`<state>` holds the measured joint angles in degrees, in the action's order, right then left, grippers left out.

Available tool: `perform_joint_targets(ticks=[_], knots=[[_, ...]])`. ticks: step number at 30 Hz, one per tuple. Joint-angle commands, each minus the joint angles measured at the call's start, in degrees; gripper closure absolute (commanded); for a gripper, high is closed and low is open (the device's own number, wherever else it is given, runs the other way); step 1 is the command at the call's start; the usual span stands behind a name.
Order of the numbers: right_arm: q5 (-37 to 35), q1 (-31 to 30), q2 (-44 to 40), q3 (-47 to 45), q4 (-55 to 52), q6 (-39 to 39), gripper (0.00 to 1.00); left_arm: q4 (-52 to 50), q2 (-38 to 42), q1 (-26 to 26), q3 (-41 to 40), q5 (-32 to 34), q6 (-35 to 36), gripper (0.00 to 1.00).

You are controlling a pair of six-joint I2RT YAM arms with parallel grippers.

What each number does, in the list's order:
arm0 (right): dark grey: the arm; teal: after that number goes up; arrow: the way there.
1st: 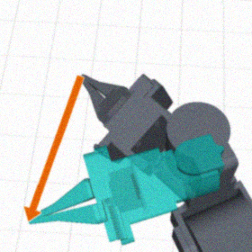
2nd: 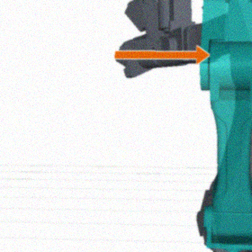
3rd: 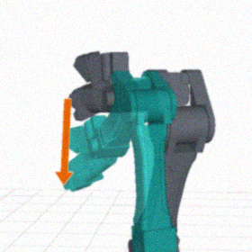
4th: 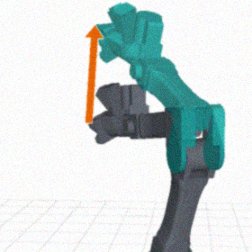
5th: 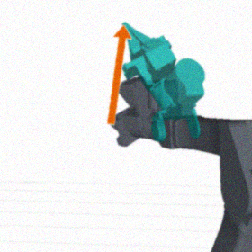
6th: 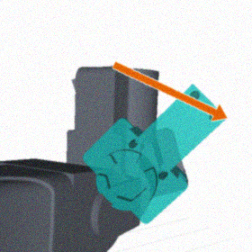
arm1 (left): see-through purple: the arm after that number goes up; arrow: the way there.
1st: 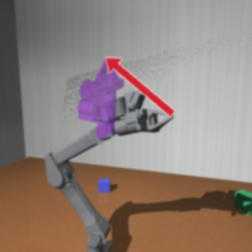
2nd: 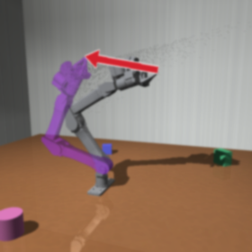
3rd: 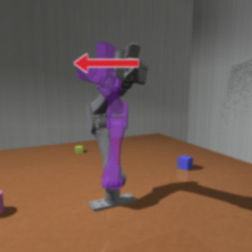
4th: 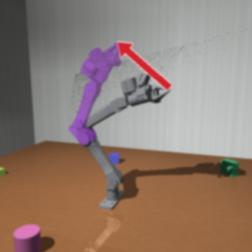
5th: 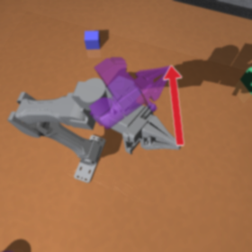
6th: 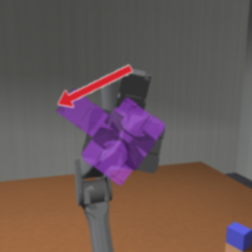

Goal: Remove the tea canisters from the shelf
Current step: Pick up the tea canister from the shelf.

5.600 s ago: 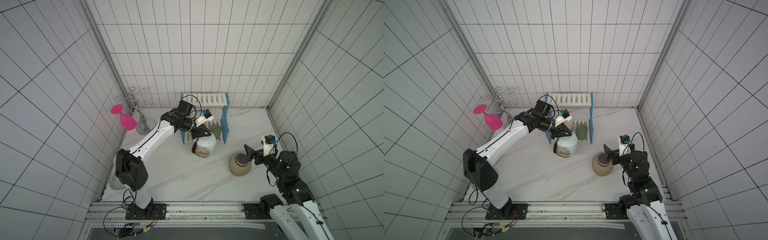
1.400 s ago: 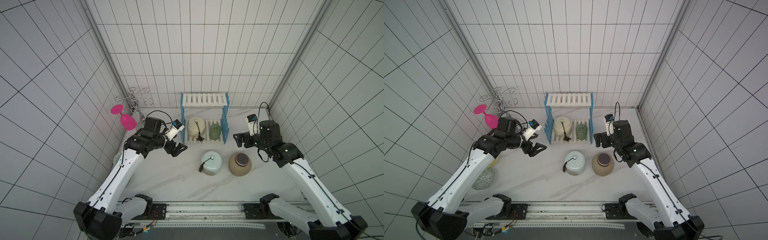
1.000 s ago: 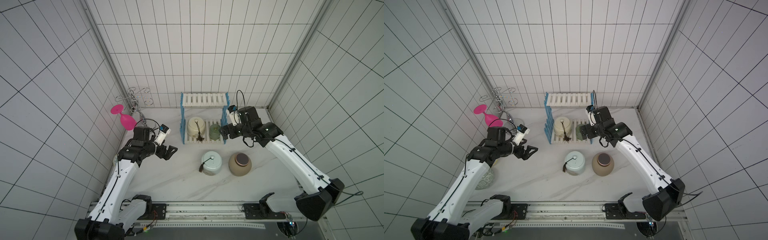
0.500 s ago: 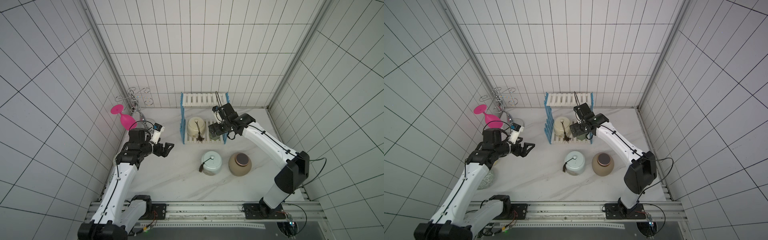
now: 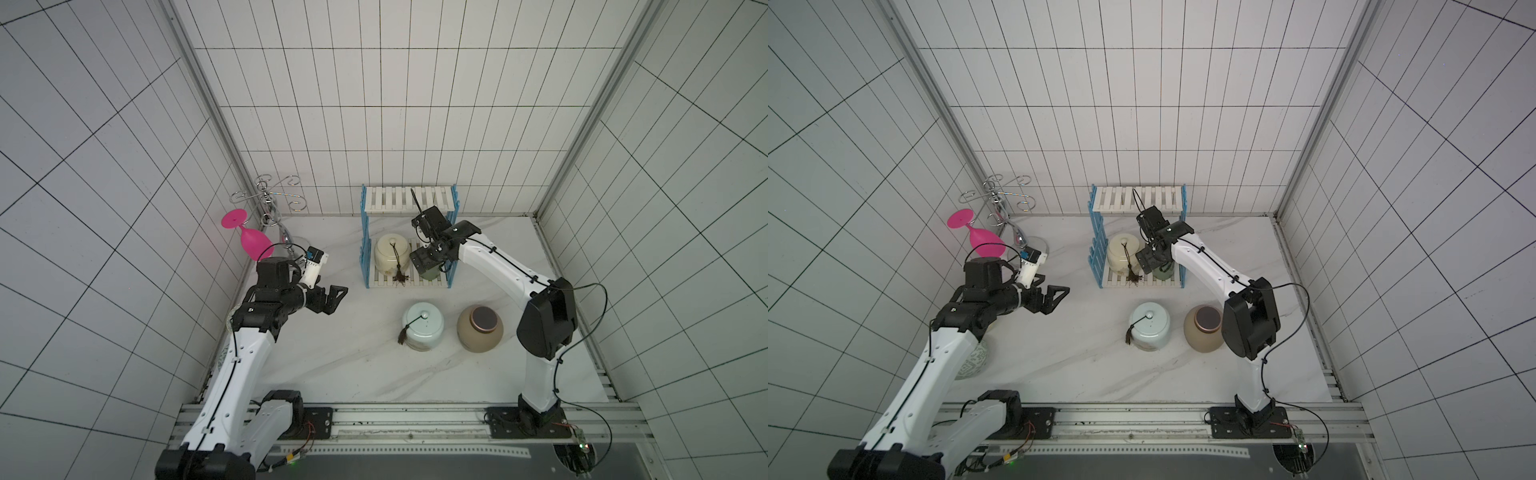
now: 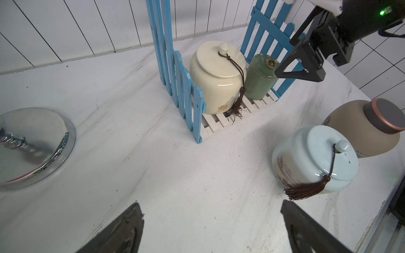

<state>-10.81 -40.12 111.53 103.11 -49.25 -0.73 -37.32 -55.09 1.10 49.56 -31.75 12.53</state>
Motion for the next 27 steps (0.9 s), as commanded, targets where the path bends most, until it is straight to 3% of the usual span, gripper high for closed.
perform_joint_targets(ticks=[1, 16, 27], knots=[[-1.15, 0.54, 1.85, 3.38, -0.98, -0.27, 0.03, 1.16, 1.16, -0.24, -0.58, -0.34, -0.19, 0.01], [-3.25, 2.83, 5.73, 1.81, 2.71, 2.29, 0.03, 1.42, 1.24, -0.14, -0.89, -0.27, -0.19, 0.01], [-0.39, 3.92, 9.64, 3.93, 1.99, 4.14, 0.03, 1.53, 0.82, -0.14, -0.85, -0.31, -0.21, 0.01]])
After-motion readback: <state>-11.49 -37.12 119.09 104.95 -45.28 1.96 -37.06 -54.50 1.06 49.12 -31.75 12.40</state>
